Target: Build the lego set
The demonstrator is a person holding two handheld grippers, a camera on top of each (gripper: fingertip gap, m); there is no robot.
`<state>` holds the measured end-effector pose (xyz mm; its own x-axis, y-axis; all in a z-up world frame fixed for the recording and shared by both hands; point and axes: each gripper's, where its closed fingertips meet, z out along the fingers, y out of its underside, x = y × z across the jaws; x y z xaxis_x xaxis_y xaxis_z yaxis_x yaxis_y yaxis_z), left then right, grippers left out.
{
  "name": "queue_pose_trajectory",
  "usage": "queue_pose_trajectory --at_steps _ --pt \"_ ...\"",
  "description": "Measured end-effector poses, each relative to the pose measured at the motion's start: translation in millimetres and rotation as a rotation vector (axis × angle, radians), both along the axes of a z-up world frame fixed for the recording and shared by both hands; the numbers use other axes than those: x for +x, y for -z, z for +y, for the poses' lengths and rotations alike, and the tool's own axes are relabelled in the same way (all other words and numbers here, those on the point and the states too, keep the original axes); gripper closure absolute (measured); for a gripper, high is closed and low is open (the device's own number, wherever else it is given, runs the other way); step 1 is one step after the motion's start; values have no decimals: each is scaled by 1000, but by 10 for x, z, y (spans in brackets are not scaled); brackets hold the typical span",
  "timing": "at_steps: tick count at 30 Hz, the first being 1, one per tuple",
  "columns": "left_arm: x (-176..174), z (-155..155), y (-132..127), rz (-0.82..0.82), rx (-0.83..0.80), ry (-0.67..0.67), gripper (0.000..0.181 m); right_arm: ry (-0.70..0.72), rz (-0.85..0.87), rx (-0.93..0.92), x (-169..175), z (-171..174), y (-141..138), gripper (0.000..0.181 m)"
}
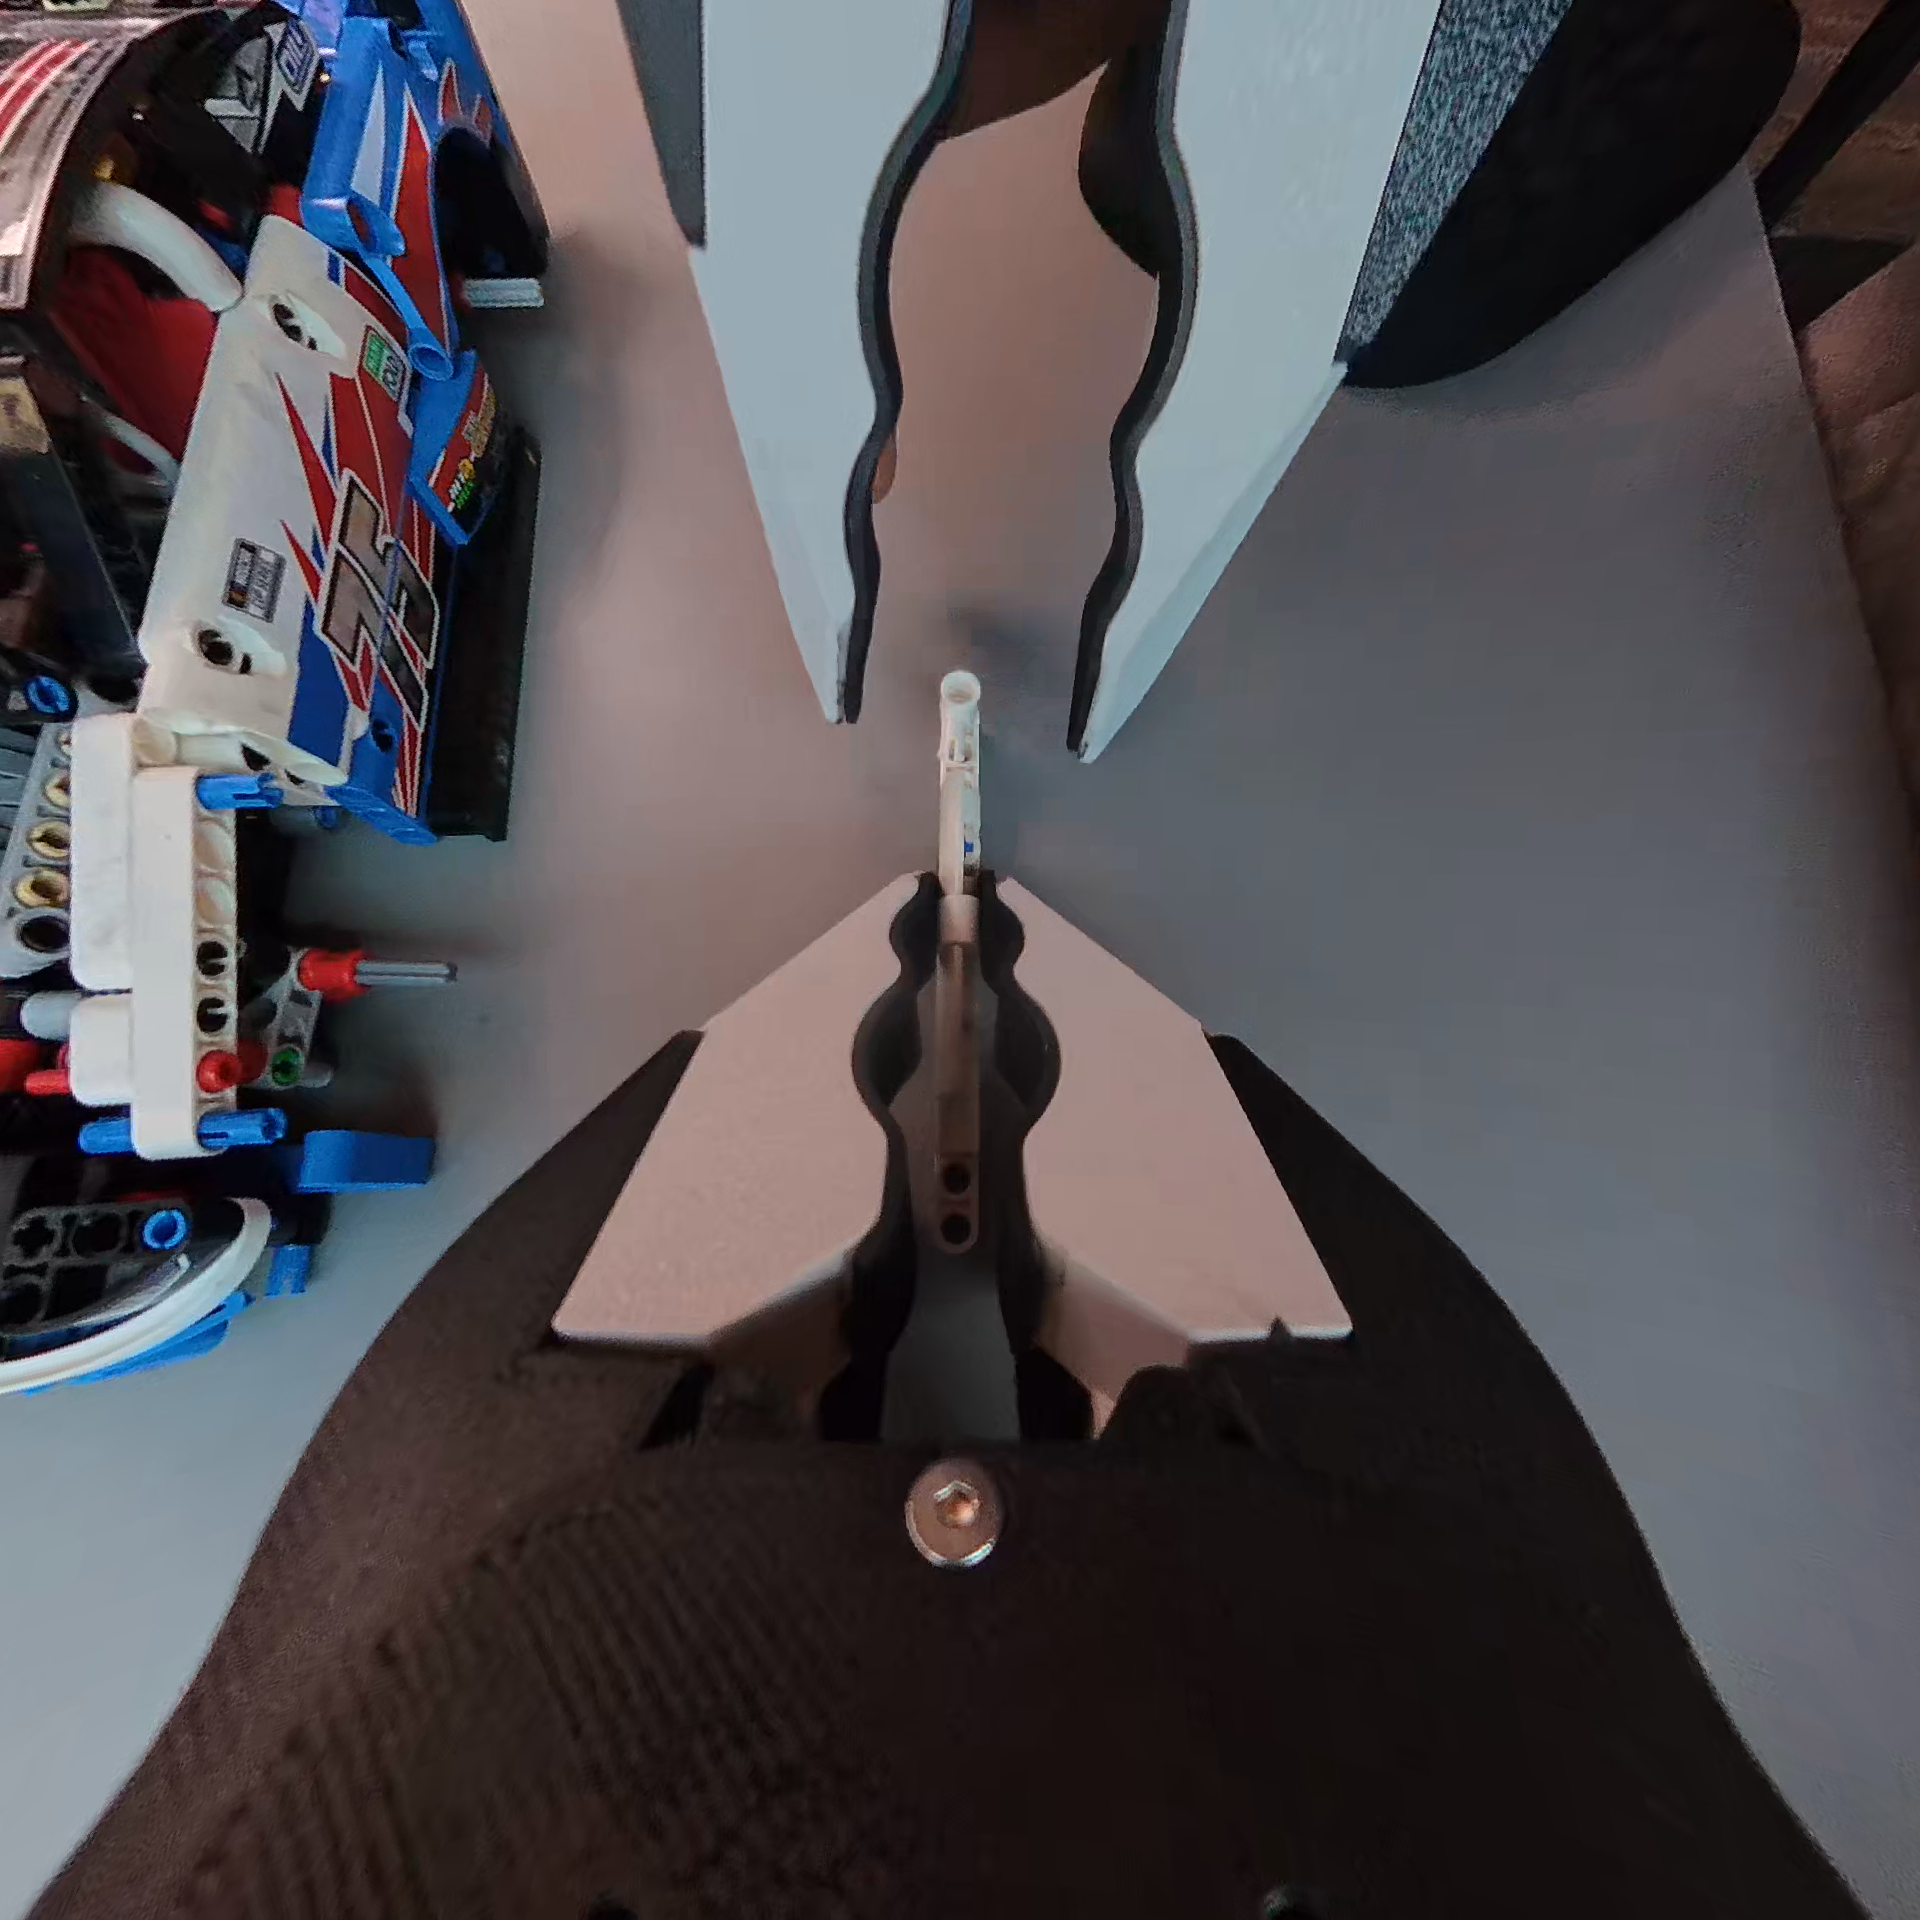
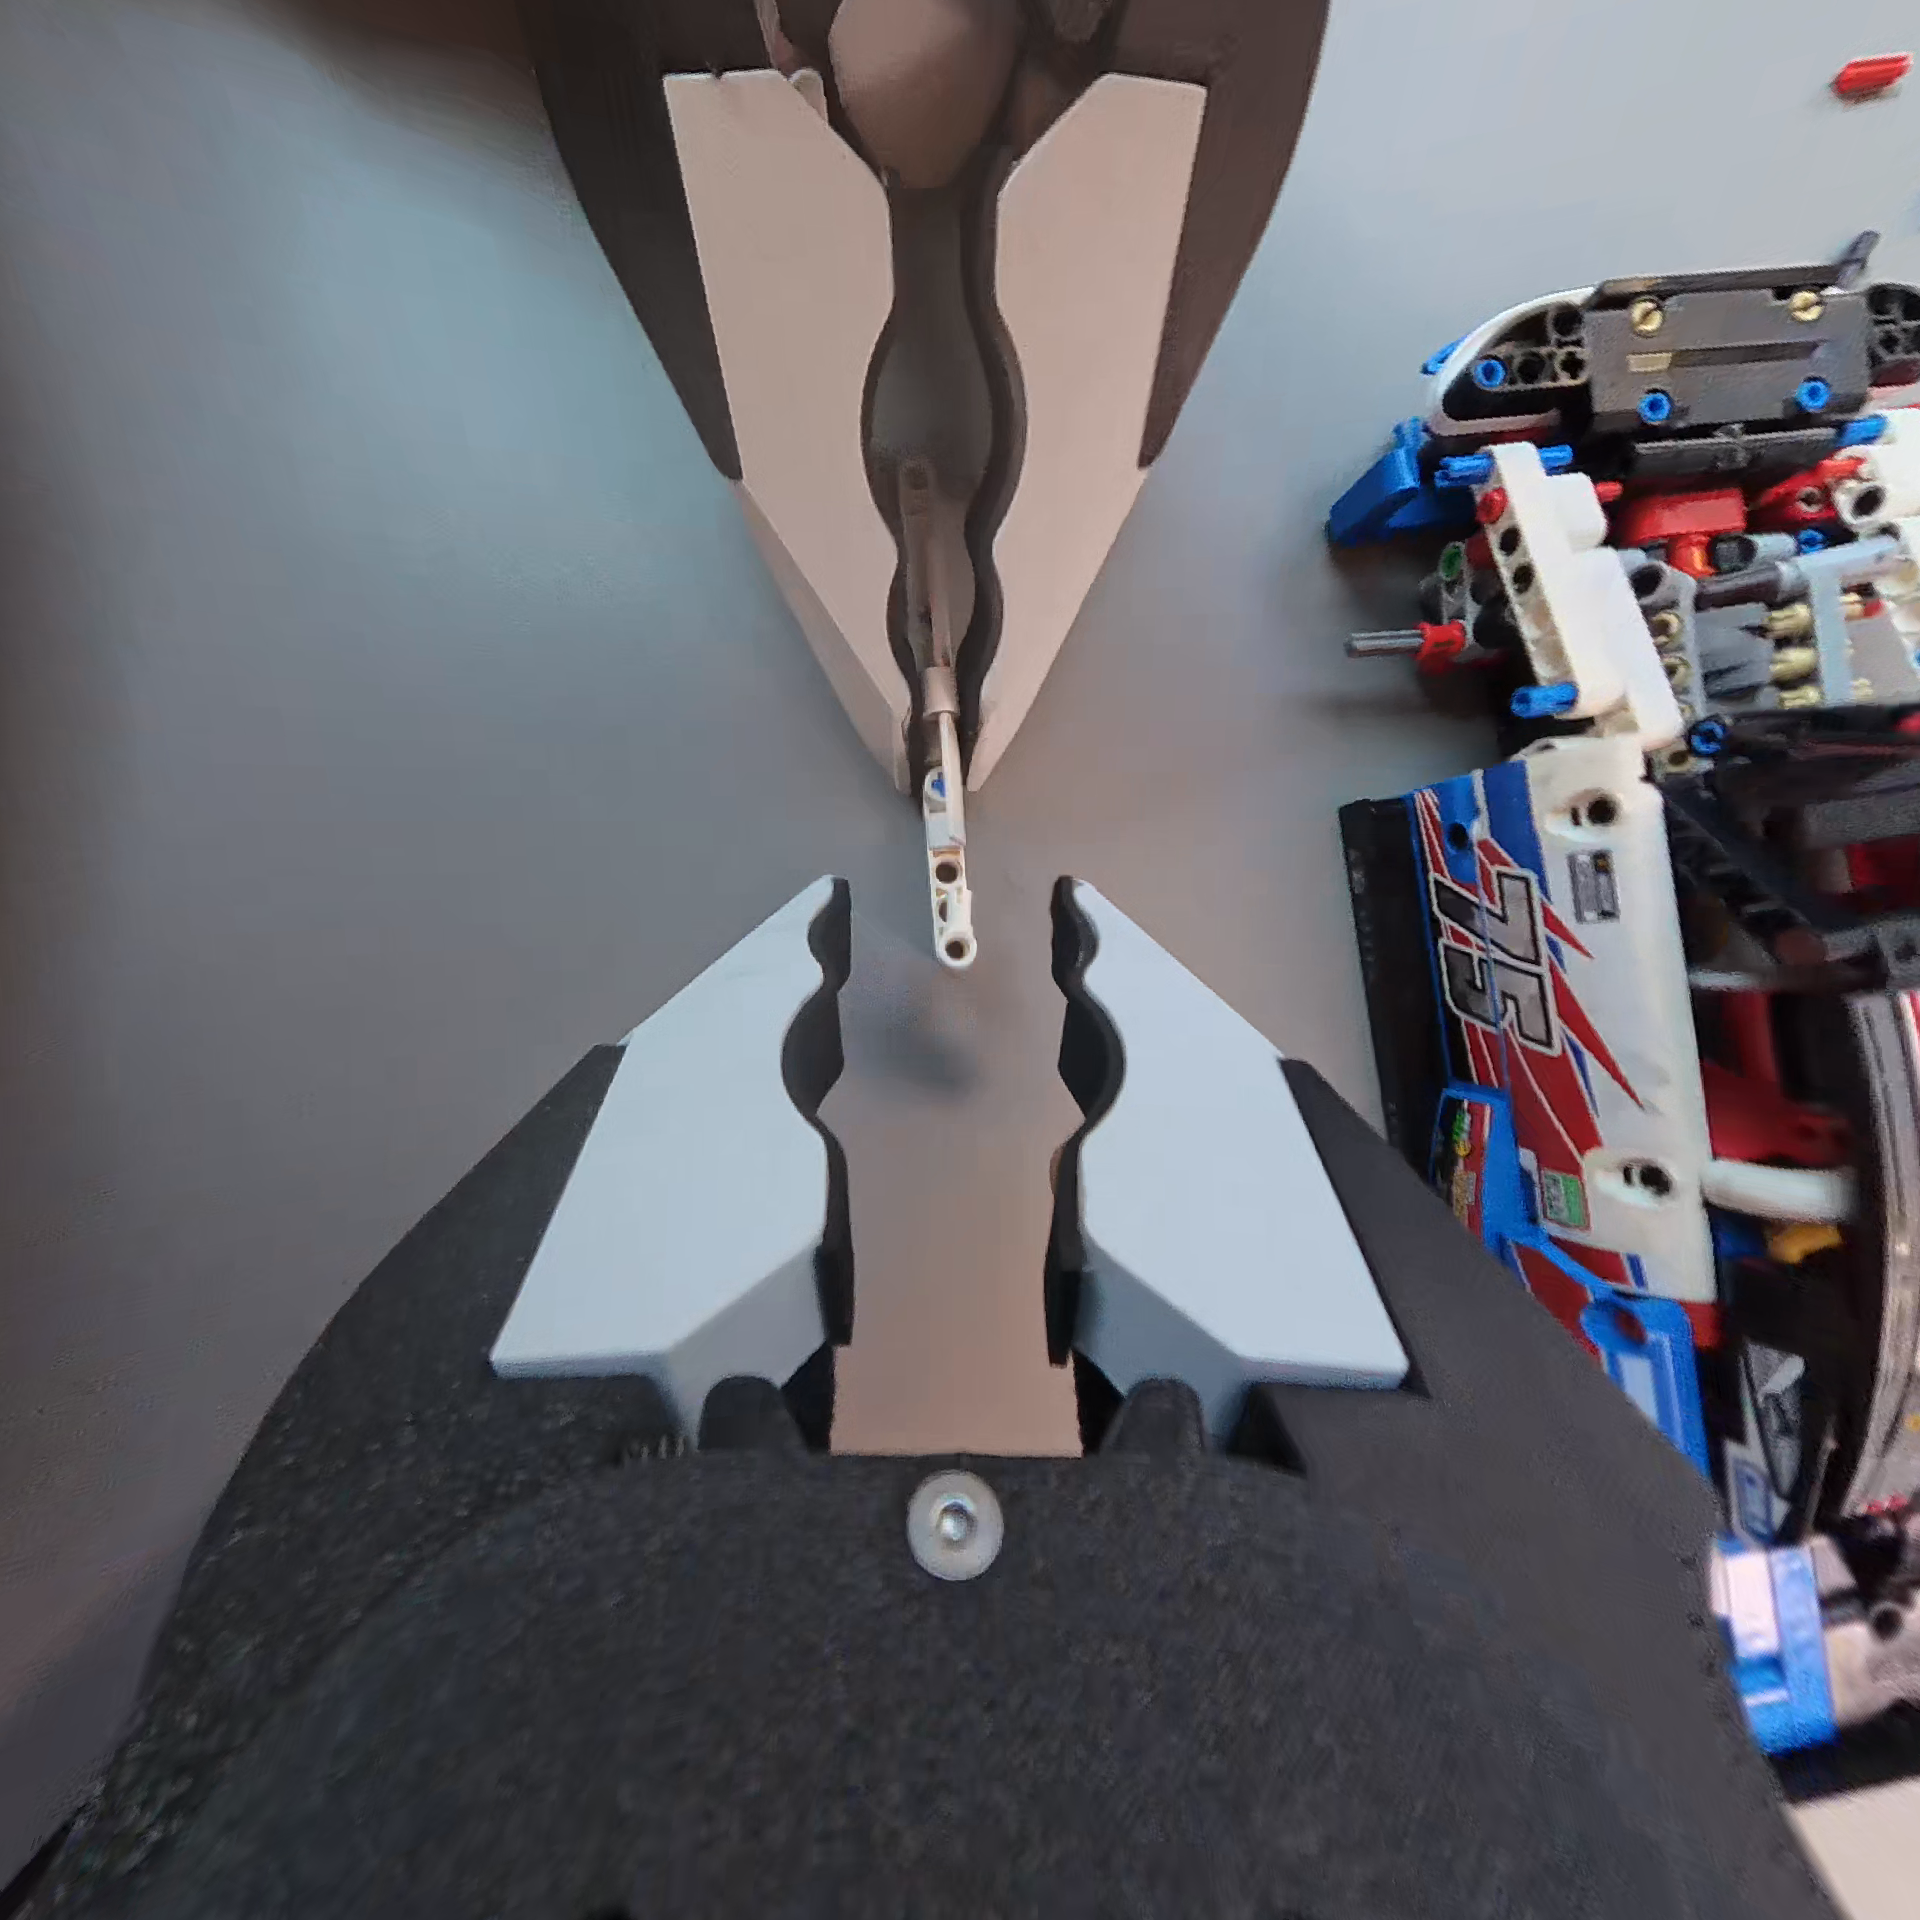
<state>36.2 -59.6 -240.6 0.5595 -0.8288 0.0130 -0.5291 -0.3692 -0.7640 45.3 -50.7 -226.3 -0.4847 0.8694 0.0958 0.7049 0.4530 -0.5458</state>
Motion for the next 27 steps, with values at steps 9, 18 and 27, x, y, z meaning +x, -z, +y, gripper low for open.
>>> queue_pose_trajectory --at_steps 9,18,27 --pt "8 -6 3 -2 -1 7 176 53 122 -43 171 104 57 153" --pt "-5 14 5 16 26 -7 176 -6 179 -67 44 56 61 169" --pt "-7 19 3 24 38 -7 175 11 200 -56 51 59 51 173"
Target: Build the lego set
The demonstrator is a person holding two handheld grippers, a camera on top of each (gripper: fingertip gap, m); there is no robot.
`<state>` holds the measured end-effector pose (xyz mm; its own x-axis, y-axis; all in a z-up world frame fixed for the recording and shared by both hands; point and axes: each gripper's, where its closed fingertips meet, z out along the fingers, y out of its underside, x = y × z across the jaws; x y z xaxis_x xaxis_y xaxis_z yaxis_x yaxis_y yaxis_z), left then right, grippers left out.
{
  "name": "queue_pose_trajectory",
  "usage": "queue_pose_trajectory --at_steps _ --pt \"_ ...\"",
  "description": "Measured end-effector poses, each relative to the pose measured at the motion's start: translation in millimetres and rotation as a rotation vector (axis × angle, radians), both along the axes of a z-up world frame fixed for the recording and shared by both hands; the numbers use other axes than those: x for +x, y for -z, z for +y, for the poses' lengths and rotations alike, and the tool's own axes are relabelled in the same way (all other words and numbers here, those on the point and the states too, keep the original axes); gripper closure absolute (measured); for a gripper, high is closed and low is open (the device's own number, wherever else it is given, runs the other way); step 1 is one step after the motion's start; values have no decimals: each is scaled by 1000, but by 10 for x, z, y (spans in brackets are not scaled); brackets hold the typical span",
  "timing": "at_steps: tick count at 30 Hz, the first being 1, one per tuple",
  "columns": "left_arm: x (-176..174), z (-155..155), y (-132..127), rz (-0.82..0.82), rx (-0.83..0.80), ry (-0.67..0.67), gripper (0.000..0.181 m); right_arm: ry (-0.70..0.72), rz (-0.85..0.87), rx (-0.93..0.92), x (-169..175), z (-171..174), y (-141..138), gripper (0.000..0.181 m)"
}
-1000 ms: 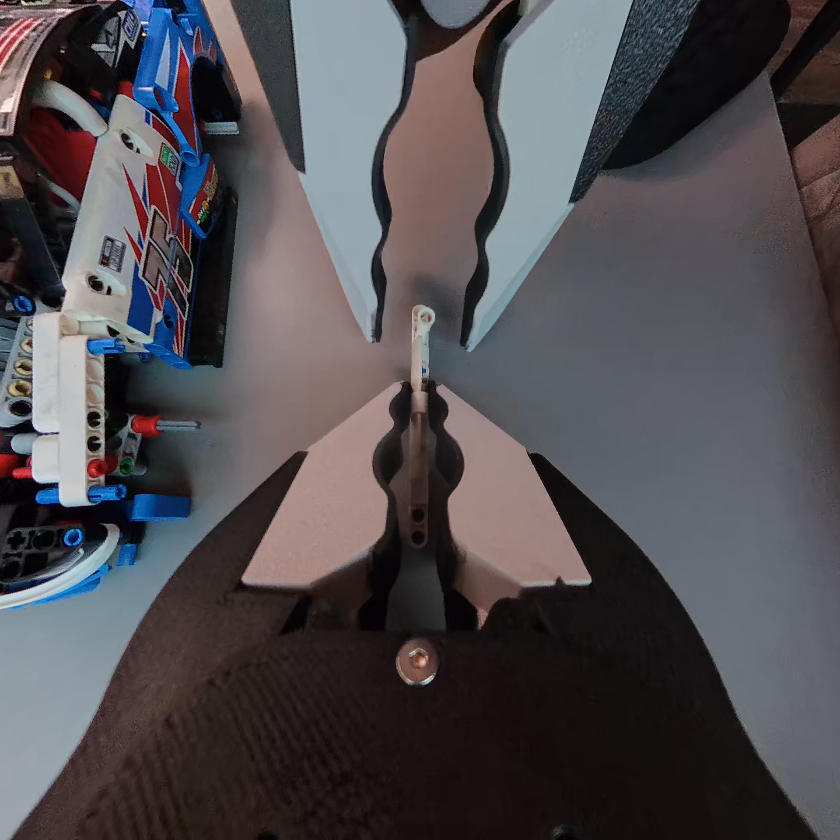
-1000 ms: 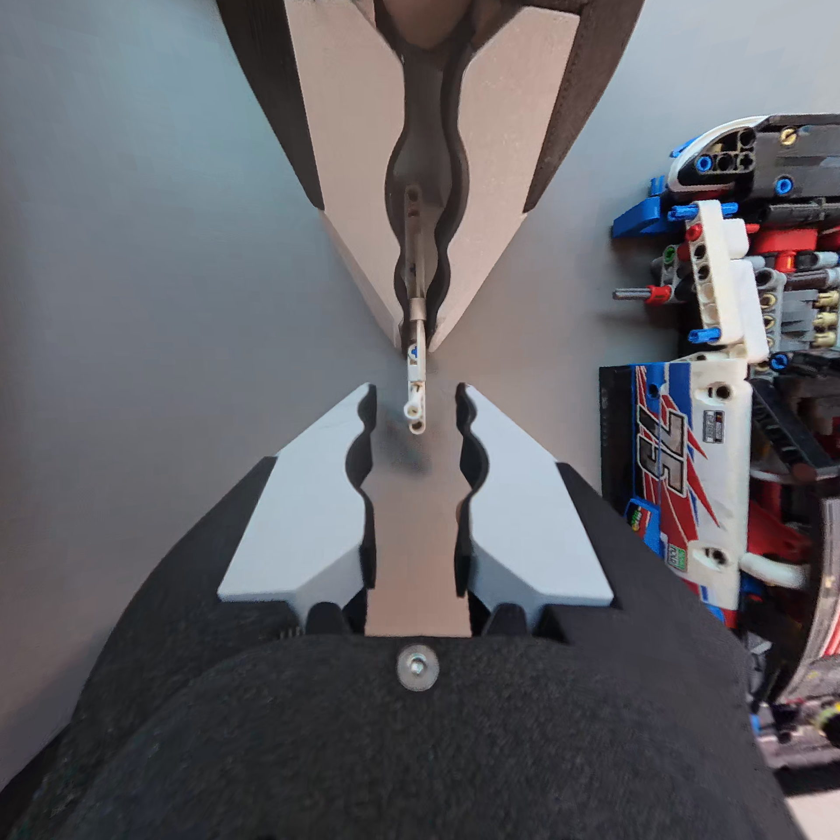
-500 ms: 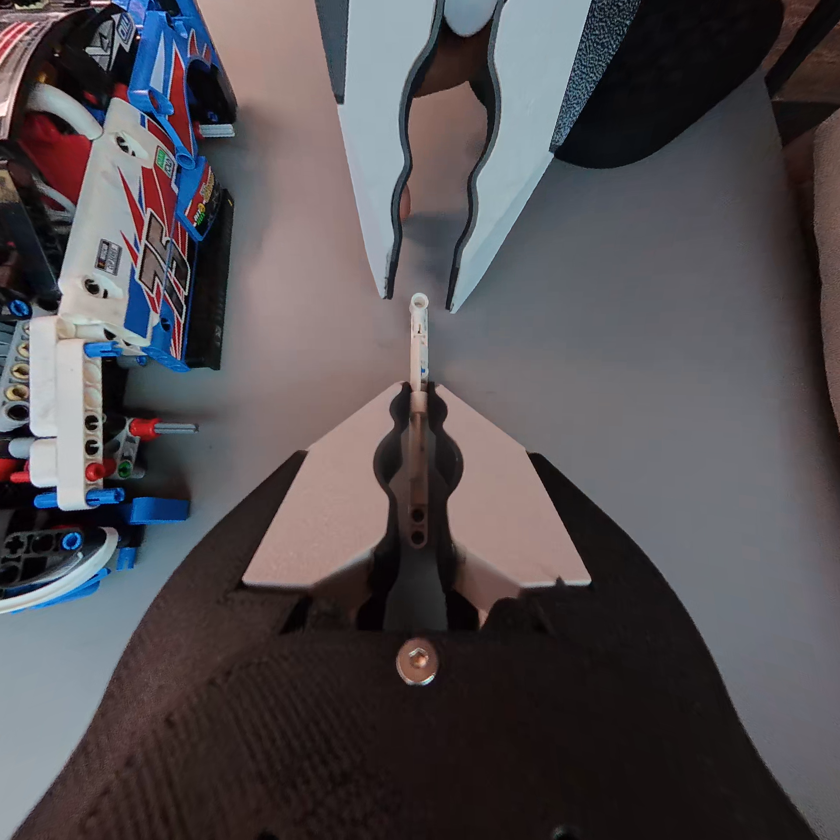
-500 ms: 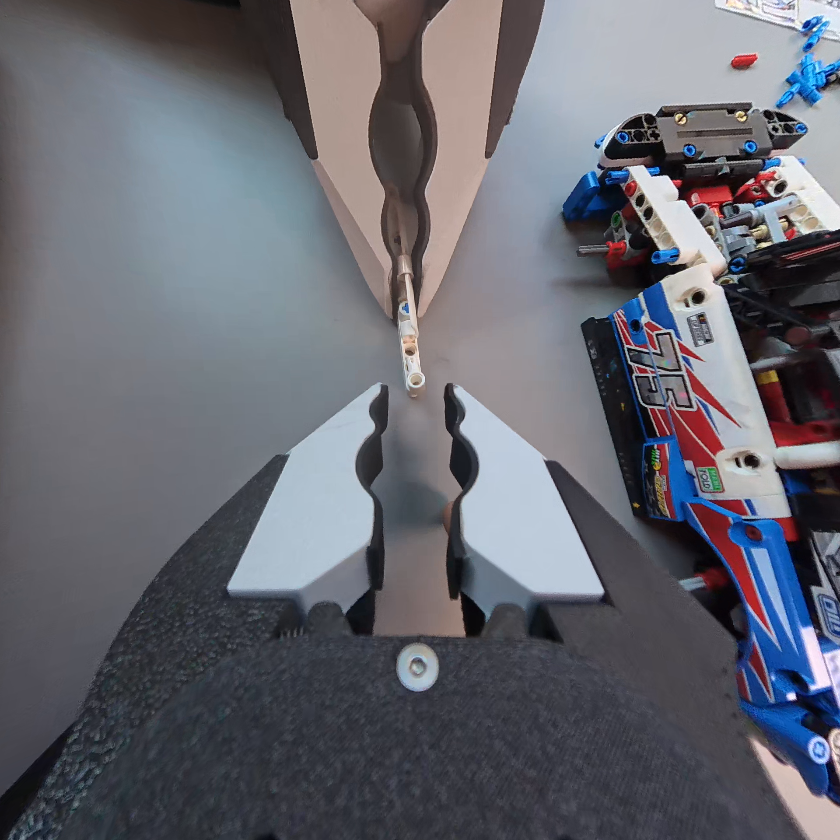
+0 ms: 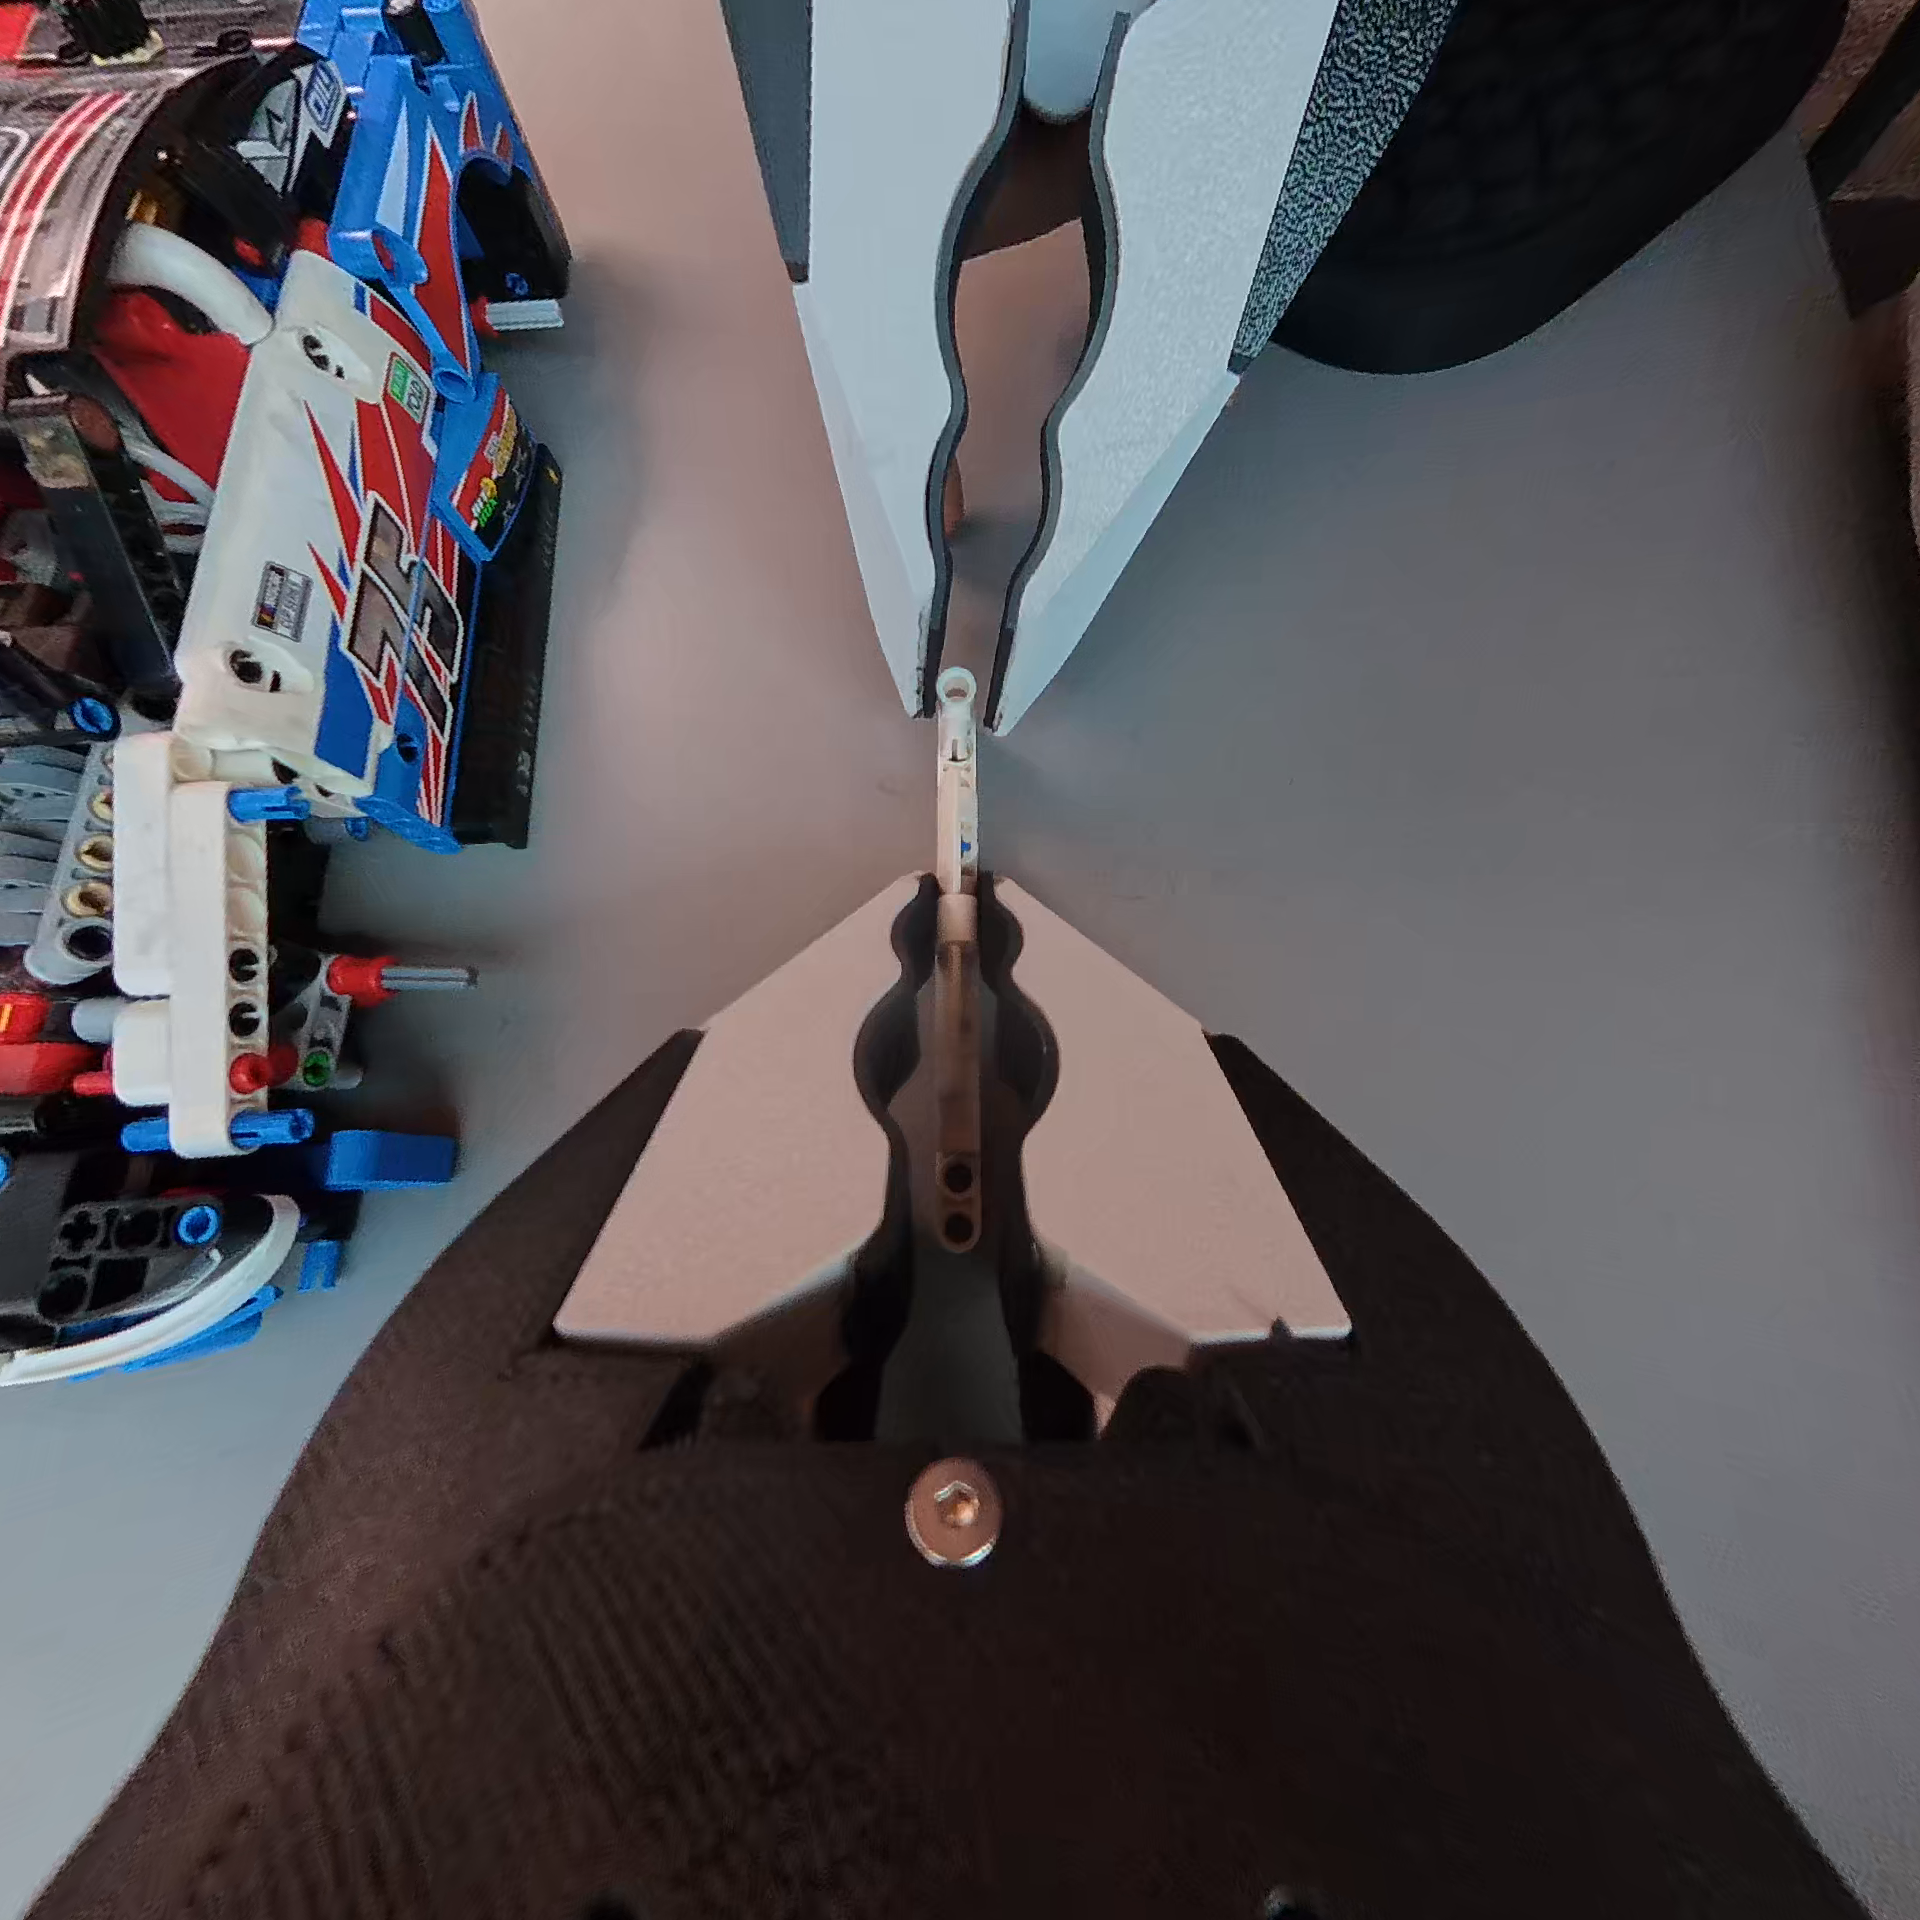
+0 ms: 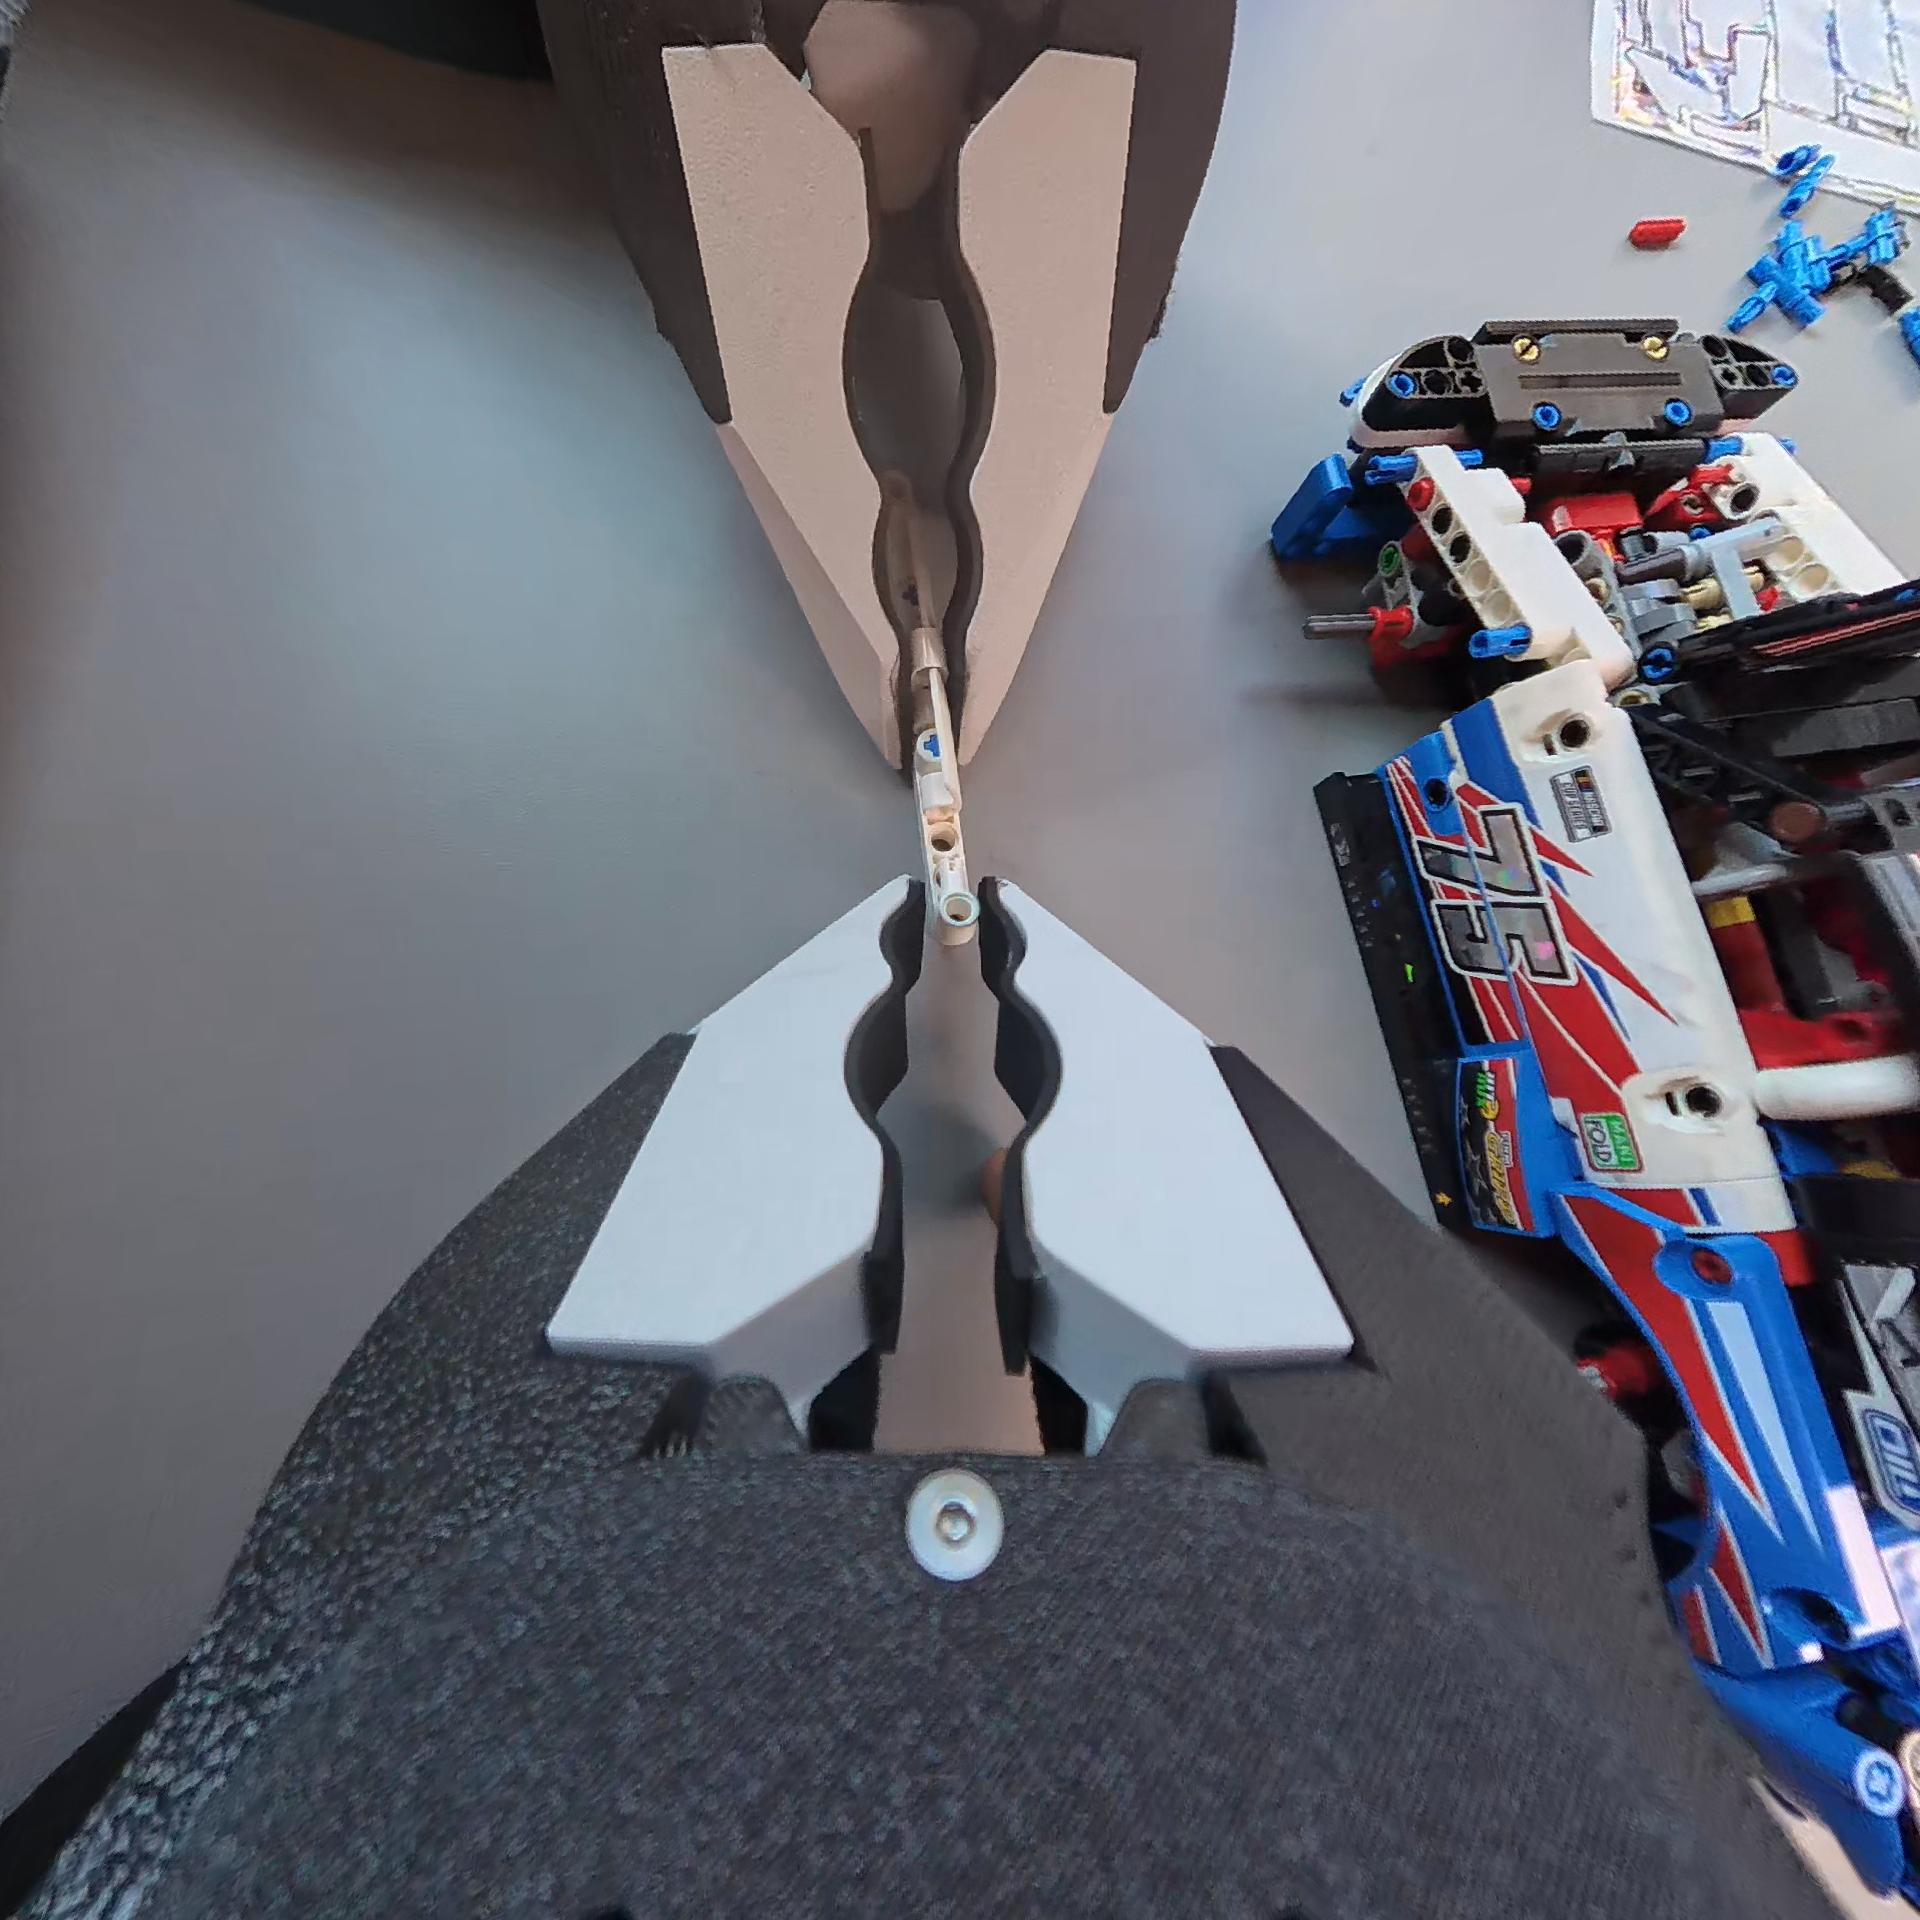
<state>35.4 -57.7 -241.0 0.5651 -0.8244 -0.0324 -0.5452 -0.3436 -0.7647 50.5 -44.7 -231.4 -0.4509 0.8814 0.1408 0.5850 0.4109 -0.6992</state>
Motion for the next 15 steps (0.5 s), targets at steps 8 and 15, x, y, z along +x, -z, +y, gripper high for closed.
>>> queue_pose_trajectory --at_steps 8,15 --pt "-48 46 -26 2 27 -24 166 16 21 0 11 23 -10 175" --pt "-58 37 -416 -147 112 -35 160 48 163 -50 -73 31 -324 175"
